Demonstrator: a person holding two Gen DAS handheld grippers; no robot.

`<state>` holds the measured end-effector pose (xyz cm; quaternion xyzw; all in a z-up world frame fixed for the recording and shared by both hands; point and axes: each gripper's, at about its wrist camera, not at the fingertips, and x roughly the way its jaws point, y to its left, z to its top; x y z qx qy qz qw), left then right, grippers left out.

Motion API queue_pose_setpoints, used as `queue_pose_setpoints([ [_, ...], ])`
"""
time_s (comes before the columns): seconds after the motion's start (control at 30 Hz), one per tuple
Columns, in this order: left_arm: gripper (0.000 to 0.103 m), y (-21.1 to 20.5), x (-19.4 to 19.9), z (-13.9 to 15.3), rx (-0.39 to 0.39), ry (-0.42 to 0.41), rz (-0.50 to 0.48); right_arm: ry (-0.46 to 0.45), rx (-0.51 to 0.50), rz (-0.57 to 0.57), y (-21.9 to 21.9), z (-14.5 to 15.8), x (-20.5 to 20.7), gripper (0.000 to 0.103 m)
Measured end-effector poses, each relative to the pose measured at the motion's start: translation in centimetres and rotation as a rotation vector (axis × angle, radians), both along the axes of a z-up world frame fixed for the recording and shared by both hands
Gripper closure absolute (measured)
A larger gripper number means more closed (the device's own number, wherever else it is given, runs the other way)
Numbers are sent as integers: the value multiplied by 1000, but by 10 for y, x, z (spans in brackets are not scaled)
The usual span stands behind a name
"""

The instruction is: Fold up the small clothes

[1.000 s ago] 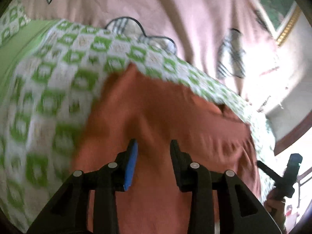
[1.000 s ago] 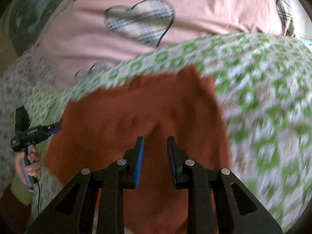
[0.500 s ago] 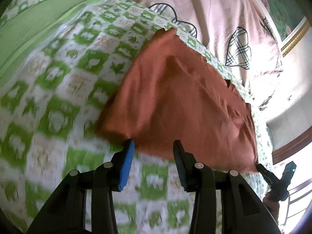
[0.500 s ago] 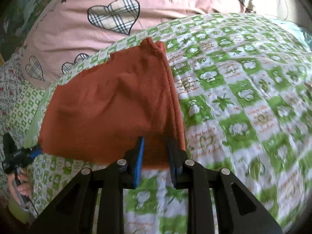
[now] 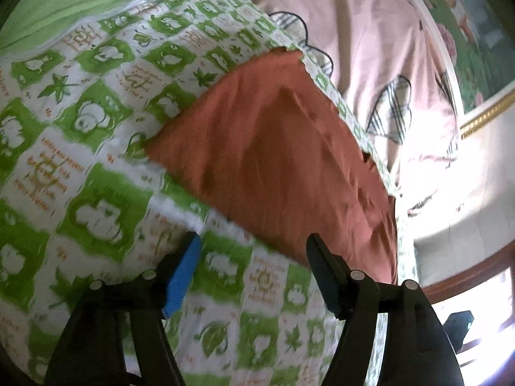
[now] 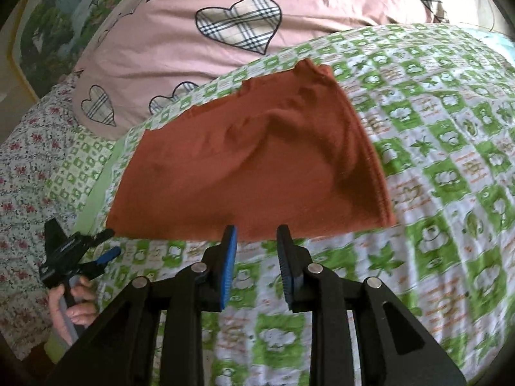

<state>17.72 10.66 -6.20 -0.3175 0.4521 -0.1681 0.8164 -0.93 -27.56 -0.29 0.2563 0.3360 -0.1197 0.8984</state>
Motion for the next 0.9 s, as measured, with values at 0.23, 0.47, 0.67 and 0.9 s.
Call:
queue_pose_setpoints([
  [0.23,33,7,45,-1,-25,-24,135,2,22,15,6,-2,1,74],
  [0.47,80,-18,74,7,108,-61,107,-11,56,25,-10,-4,14,74],
  [0.67,90,-54,59,41,203,-194,43,-53,66,13,-38,3,29,74],
  [0.9,90,-161,31,86,306,-355,-228,-58,150,54,-66,2,63,74],
])
